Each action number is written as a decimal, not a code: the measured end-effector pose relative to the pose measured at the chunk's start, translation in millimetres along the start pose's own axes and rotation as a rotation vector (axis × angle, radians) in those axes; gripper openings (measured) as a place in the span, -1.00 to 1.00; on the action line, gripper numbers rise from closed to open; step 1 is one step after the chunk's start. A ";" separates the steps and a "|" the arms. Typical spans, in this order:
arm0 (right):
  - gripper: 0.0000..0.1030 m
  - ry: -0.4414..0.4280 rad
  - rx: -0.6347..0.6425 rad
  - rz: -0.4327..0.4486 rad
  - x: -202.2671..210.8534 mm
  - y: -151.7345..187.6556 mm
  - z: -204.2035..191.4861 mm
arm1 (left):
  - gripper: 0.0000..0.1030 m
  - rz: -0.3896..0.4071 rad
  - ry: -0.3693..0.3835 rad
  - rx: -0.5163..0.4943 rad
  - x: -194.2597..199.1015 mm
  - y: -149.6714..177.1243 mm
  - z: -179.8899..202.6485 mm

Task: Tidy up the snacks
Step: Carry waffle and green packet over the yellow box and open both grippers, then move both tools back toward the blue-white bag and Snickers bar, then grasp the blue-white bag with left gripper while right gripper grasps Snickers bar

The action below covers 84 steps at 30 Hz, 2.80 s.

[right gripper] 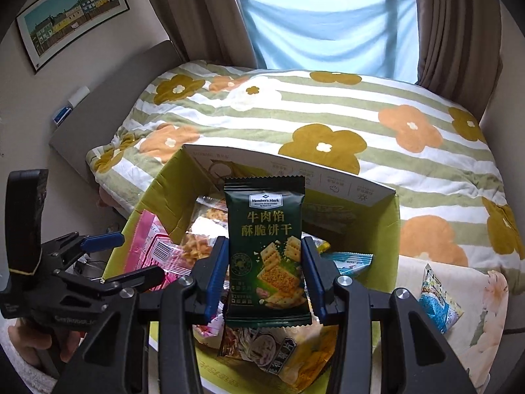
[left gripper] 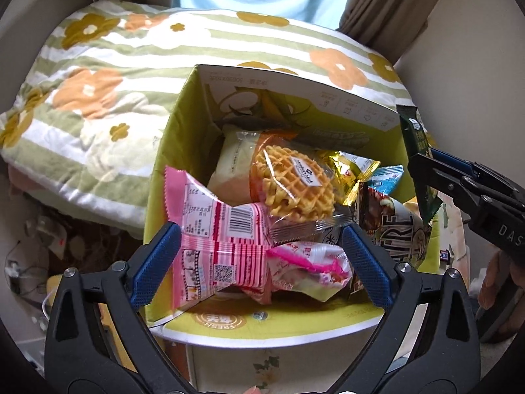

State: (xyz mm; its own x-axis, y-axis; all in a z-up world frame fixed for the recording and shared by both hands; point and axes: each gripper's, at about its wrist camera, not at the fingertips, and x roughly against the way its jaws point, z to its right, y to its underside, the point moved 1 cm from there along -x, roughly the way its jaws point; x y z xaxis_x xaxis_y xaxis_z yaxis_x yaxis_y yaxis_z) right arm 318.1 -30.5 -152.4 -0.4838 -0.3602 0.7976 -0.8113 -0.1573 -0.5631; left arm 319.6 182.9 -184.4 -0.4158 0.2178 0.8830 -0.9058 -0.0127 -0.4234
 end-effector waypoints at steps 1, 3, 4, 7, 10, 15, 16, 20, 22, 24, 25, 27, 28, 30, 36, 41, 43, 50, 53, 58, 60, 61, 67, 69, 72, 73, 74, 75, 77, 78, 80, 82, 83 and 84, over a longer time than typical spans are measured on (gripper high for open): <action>-0.08 -0.006 -0.002 -0.002 -1.2 -0.8 -1.0 | 0.90 0.002 -0.004 -0.001 1.3 1.2 -1.5; 0.57 0.016 0.008 0.008 -1.9 -0.5 -4.7 | 0.90 0.007 -0.019 -0.003 4.5 4.0 -2.0; 0.96 0.023 0.027 0.019 -0.3 1.6 -6.7 | 0.90 0.013 -0.025 -0.001 7.0 6.0 -2.1; 0.98 0.029 0.057 0.039 4.5 10.3 -11.1 | 0.90 0.024 -0.037 0.014 10.8 10.8 -5.2; 0.98 0.024 0.057 0.040 6.0 18.4 -10.7 | 0.90 0.025 -0.036 0.020 11.8 15.3 -5.6; 0.98 0.034 0.055 0.043 12.6 24.9 -11.0 | 0.90 0.032 -0.042 0.009 15.5 20.3 -0.7; 0.98 0.035 0.055 0.046 14.6 26.0 -10.3 | 0.90 0.035 -0.042 0.008 16.7 21.2 0.6; 0.98 0.053 0.051 0.071 29.8 31.1 -5.9 | 0.90 0.050 -0.041 -0.009 23.8 23.4 12.4; 0.98 0.065 0.045 0.091 41.5 34.7 0.0 | 0.90 0.064 -0.038 -0.019 28.8 23.9 21.7; 0.98 0.077 0.037 0.105 54.1 38.8 9.6 | 0.90 0.077 -0.033 -0.029 33.3 24.2 33.1; 0.98 0.083 0.033 0.110 58.4 40.3 13.7 | 0.90 0.086 -0.029 -0.036 35.9 24.6 41.1; 0.98 0.085 0.019 0.117 71.8 45.2 27.6 | 0.90 0.099 -0.022 -0.054 39.3 25.3 58.1; 0.98 0.085 0.007 0.120 78.9 48.2 36.5 | 0.90 0.103 -0.020 -0.062 40.5 25.1 67.4; 0.98 0.090 -0.011 0.128 93.2 55.3 55.4 | 0.90 0.118 -0.010 -0.088 42.7 26.6 88.1; 0.99 0.105 -0.030 0.123 130.7 83.1 109.7 | 0.90 0.137 0.028 -0.156 40.3 31.1 171.4; 0.99 0.141 -0.040 0.110 157.2 110.2 157.0 | 0.90 0.125 0.045 -0.232 23.2 37.8 249.9; 0.99 0.149 -0.059 0.102 163.7 121.5 178.2 | 0.90 0.108 0.059 -0.245 11.5 40.3 279.3; 0.99 0.152 -0.075 0.041 162.8 159.2 233.7 | 0.90 0.024 0.056 -0.293 -39.9 50.6 353.6; 0.99 0.167 -0.036 -0.009 152.8 173.7 245.5 | 0.90 -0.024 0.041 -0.318 -65.4 54.0 372.9; 0.99 0.155 -0.046 -0.096 124.3 194.5 264.7 | 0.90 -0.114 0.004 -0.338 -109.8 54.0 380.2; 0.99 0.169 -0.015 -0.139 108.4 201.5 265.6 | 0.90 -0.144 -0.014 -0.347 -126.0 53.1 378.4; 0.99 0.171 -0.003 -0.156 101.8 205.4 267.2 | 0.90 -0.160 -0.027 -0.355 -136.0 52.0 377.6; 0.99 0.122 0.048 -0.219 66.0 218.7 269.5 | 0.90 -0.225 -0.075 -0.387 -179.1 46.6 369.6; 0.99 0.107 0.080 -0.234 55.8 220.2 270.0 | 0.90 -0.236 -0.087 -0.401 -186.2 44.8 368.0; 0.99 0.087 0.137 -0.269 40.2 221.5 270.3 | 0.90 -0.249 -0.090 -0.412 -192.7 41.2 364.2; 0.99 0.080 0.153 -0.276 36.8 222.0 270.5 | 0.90 -0.259 -0.084 -0.409 -195.6 39.9 362.6; 0.99 0.076 0.171 -0.281 34.2 222.3 270.4 | 0.90 -0.265 -0.085 -0.406 -197.6 38.7 361.2; 0.99 0.071 0.191 -0.286 31.9 222.4 269.8 | 0.90 -0.270 -0.088 -0.404 -199.6 37.3 359.7; 0.99 0.066 0.236 -0.296 28.3 222.2 267.9 | 0.90 -0.283 -0.083 -0.403 -204.2 35.5 357.1; 0.99 0.068 0.256 -0.300 26.9 222.2 267.1 | 0.90 -0.295 -0.080 -0.401 -207.1 35.5 356.0; 0.98 0.067 0.282 -0.314 23.6 223.2 266.2 | 0.90 -0.323 -0.074 -0.405 -214.3 36.8 355.6; 0.97 0.067 0.304 -0.322 20.8 224.1 264.6 | 0.90 -0.339 -0.070 -0.411 -218.5 39.1 354.7; 0.97 0.067 0.318 -0.325 19.7 224.3 263.6 | 0.90 -0.346 -0.064 -0.412 -220.0 40.1 354.1; 0.97 0.068 0.332 -0.328 17.7 223.7 262.9 | 0.90 -0.352 -0.059 -0.411 -221.1 40.9 353.4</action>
State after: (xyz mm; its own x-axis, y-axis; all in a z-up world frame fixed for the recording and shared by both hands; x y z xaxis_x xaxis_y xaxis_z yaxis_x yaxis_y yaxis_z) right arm 214.4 -313.8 -321.1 -0.2489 -0.1826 0.9512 -0.7814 -0.5424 -0.3086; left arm 345.8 -210.7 -325.3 -0.1076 0.0847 0.9906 -0.8896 0.4367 -0.1340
